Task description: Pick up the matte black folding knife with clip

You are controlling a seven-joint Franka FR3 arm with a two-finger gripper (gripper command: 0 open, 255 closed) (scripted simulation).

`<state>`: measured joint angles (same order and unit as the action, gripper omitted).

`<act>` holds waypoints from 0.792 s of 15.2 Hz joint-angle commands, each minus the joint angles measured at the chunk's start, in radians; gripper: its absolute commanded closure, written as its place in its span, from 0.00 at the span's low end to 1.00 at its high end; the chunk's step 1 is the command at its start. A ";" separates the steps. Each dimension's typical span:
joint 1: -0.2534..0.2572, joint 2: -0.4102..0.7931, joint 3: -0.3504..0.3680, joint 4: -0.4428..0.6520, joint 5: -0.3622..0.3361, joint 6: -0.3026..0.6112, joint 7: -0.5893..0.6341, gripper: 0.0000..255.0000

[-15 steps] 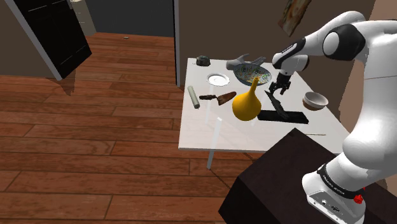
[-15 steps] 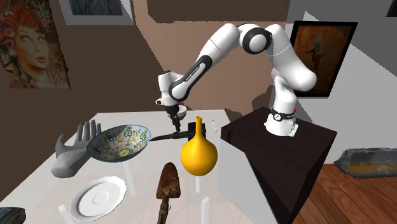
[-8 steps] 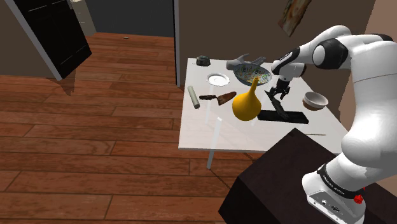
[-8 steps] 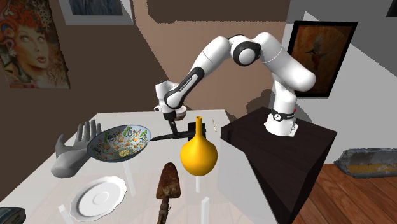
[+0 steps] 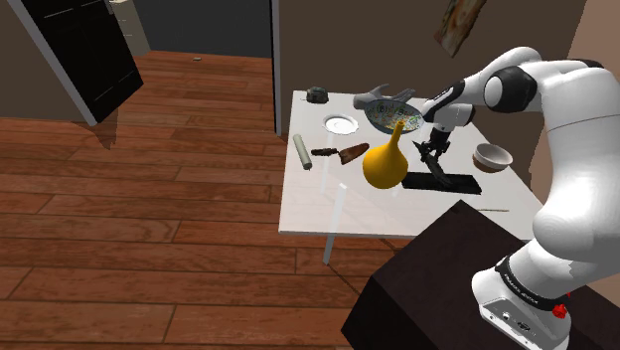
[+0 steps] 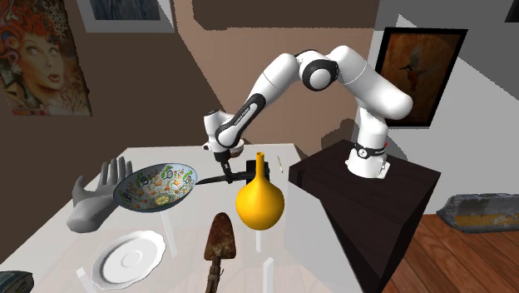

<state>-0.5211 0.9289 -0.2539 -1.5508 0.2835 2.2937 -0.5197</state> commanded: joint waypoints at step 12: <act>0.007 -0.043 -0.009 -0.019 -0.008 -0.025 0.002 1.00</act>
<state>-0.5150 0.8980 -0.2600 -1.5639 0.2780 2.2756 -0.5164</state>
